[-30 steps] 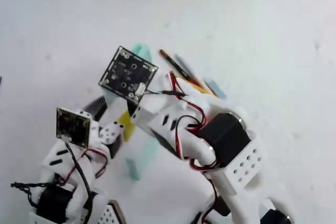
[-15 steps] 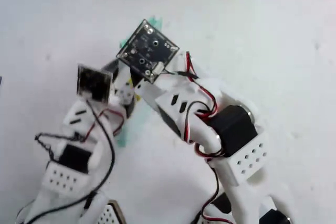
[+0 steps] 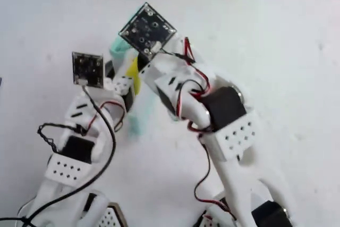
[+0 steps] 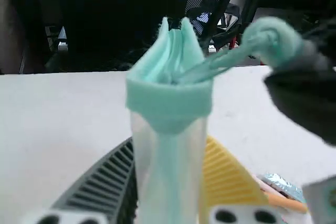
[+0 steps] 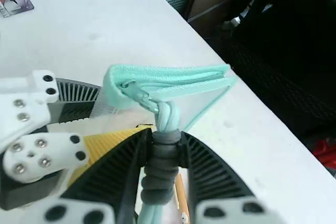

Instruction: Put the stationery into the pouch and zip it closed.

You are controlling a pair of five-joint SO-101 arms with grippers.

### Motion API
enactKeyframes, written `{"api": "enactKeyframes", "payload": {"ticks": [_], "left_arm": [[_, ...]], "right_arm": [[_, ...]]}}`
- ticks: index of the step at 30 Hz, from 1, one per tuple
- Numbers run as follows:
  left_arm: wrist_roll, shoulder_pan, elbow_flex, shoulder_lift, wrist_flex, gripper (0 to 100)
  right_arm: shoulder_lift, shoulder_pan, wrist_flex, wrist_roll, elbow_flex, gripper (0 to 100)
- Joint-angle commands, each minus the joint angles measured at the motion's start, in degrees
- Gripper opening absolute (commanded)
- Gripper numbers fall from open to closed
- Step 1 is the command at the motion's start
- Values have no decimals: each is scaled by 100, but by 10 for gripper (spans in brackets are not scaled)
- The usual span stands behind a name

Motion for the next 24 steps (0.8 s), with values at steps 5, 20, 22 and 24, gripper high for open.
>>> {"api": "enactKeyframes", "payload": {"ticks": [5,20,22,24], "left_arm": [[-396,312,554,-312,-26,135],[-387,330,571,-1349,1284,245],[-387,312,580,-1640,1451,235],[-369,312,589,-1921,1609,223]], "right_arm": [[-4,-31,-734,-62,-132,17],[312,-154,-347,-70,-114,17],[242,-154,-330,-70,-114,17],[215,-145,-312,-70,-114,17]]}}
